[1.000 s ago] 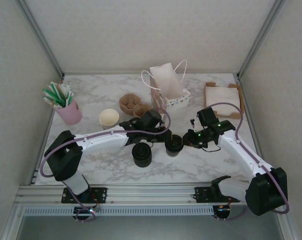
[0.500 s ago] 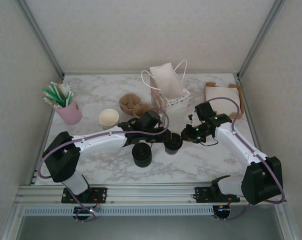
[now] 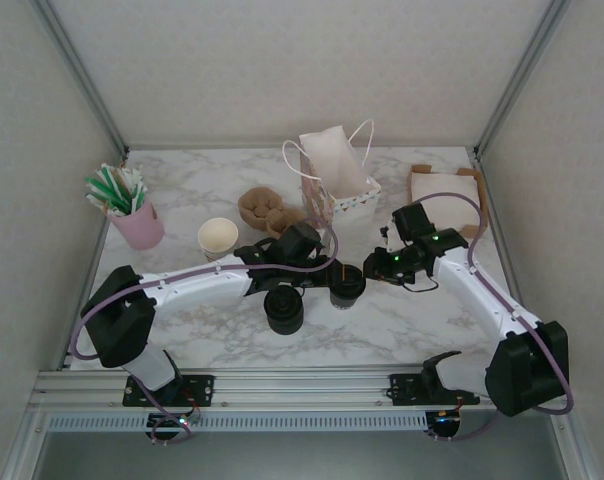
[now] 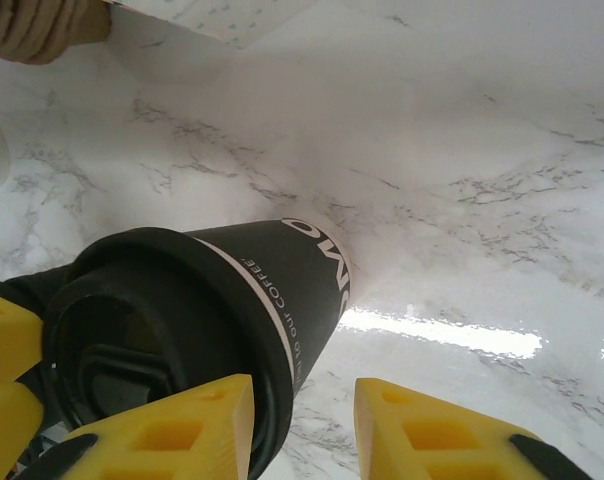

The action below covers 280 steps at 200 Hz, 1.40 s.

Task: Pack the takeout coffee

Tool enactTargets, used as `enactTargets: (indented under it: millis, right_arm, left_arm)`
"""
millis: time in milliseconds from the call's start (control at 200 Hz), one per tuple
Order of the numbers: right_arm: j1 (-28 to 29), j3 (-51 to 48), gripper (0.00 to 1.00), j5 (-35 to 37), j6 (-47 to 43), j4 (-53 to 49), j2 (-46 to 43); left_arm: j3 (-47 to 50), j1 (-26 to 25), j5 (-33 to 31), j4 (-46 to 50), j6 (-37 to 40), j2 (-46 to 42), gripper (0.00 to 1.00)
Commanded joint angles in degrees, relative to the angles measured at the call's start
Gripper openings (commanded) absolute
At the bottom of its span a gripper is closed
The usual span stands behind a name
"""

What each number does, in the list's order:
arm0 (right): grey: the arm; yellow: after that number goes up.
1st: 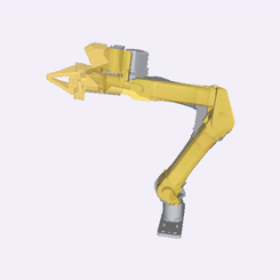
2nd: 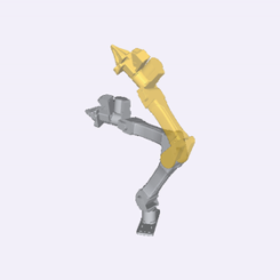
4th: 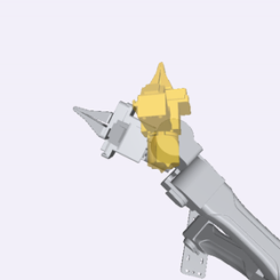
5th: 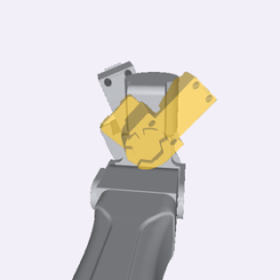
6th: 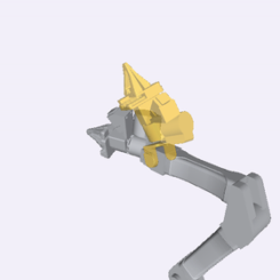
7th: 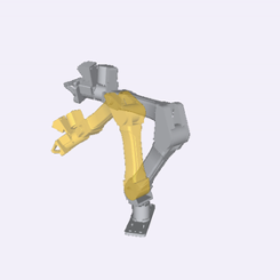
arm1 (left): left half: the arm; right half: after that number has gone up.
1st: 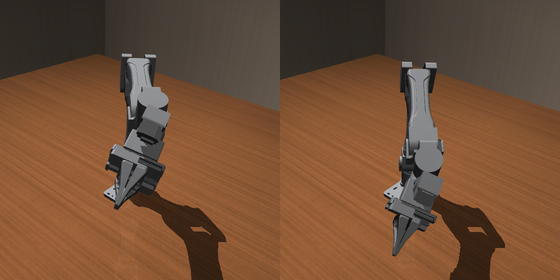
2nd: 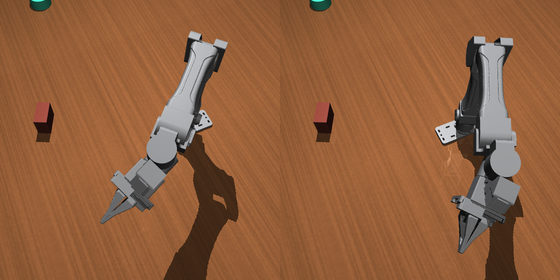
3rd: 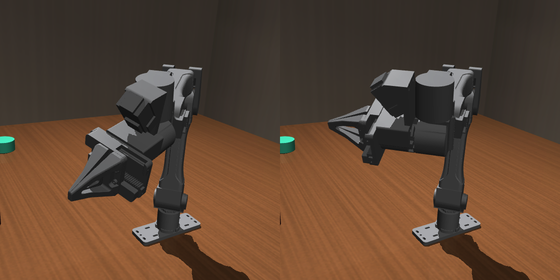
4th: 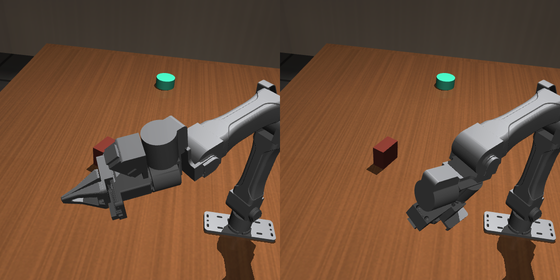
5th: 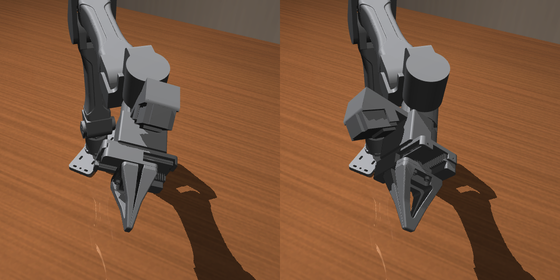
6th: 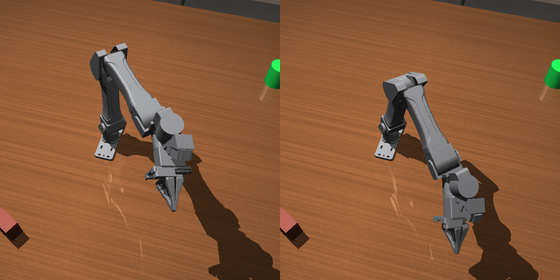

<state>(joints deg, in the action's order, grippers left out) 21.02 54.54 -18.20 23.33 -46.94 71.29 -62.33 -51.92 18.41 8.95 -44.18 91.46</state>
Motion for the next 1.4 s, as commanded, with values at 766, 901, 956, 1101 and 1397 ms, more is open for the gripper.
enactTargets:
  millis: [766,901,956,1101,1397]
  right_arm:
    - [0.0,-2.52,0.34,-0.91,0.56,0.59,0.28]
    - [0.07,-0.84,0.37,1.06,0.73,-1.66,-1.55]
    - [0.0,-0.21,0.38,1.6,0.68,-2.32,-1.96]
    - [0.01,0.69,0.4,2.63,0.58,-3.73,-2.67]
    - [0.08,4.03,0.48,3.44,0.73,-6.97,-7.11]
  left_arm:
    - [1.9,-0.9,-0.36,-1.26,-1.1,-1.75,0.35]
    - [0.94,-0.9,-1.2,-0.07,-0.71,-2.47,0.36]
    - [0.74,-0.9,-1.45,0.23,-0.58,-2.63,0.36]
    - [0.54,-0.73,-1.8,0.69,-0.6,-2.94,0.36]
    - [-1.19,-0.72,-3.84,3.36,-0.01,-6.95,0.54]
